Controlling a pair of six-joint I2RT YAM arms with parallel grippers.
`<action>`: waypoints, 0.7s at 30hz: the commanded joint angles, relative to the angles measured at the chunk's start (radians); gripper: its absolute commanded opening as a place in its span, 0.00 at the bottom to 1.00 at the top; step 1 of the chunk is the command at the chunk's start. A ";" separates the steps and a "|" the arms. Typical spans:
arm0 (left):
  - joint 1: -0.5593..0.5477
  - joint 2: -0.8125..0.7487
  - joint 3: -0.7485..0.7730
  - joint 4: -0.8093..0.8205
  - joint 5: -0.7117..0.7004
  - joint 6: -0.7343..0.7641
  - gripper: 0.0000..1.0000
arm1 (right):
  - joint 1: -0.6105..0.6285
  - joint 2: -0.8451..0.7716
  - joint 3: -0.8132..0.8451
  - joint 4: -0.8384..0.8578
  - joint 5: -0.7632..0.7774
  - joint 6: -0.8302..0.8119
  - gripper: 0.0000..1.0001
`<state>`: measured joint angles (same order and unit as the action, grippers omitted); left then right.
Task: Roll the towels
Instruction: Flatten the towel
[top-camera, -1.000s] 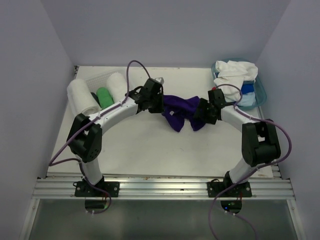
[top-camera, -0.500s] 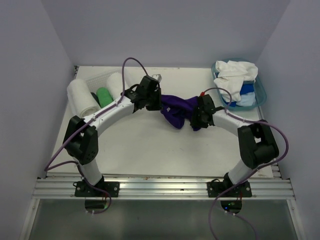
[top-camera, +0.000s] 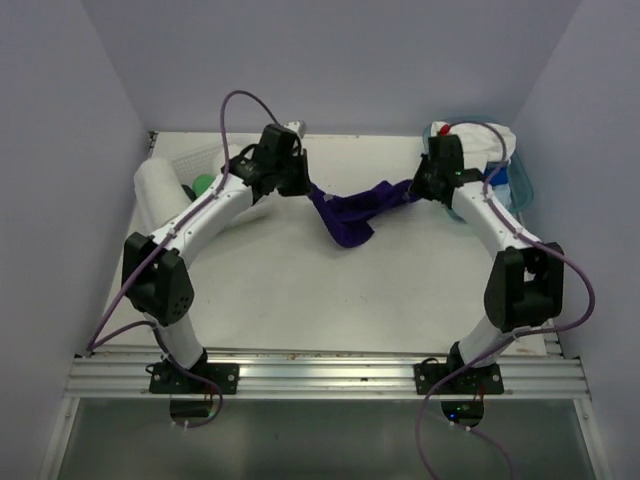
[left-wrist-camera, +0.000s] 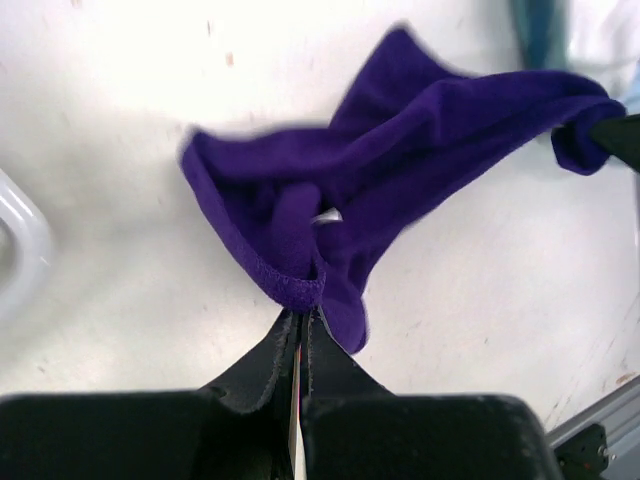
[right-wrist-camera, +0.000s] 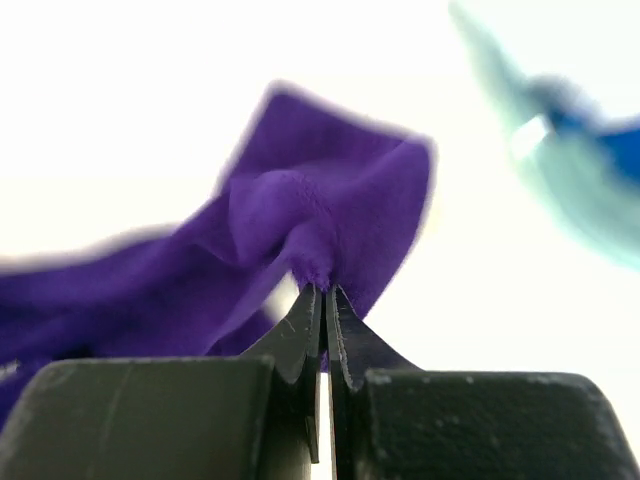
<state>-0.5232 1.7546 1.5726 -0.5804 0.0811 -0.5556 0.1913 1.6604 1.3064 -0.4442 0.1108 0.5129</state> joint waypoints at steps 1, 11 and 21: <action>0.073 0.003 0.219 -0.024 0.012 0.080 0.00 | -0.059 -0.091 0.224 -0.045 0.030 -0.001 0.00; 0.184 -0.153 0.301 -0.038 0.040 0.155 0.00 | -0.110 -0.270 0.292 -0.080 0.092 -0.027 0.00; 0.186 -0.553 -0.469 0.094 0.123 0.069 0.14 | -0.110 -0.741 -0.433 -0.074 0.188 0.123 0.30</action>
<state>-0.3370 1.2381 1.2392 -0.5117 0.1822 -0.4568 0.0837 0.9955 1.0050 -0.4664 0.2409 0.5716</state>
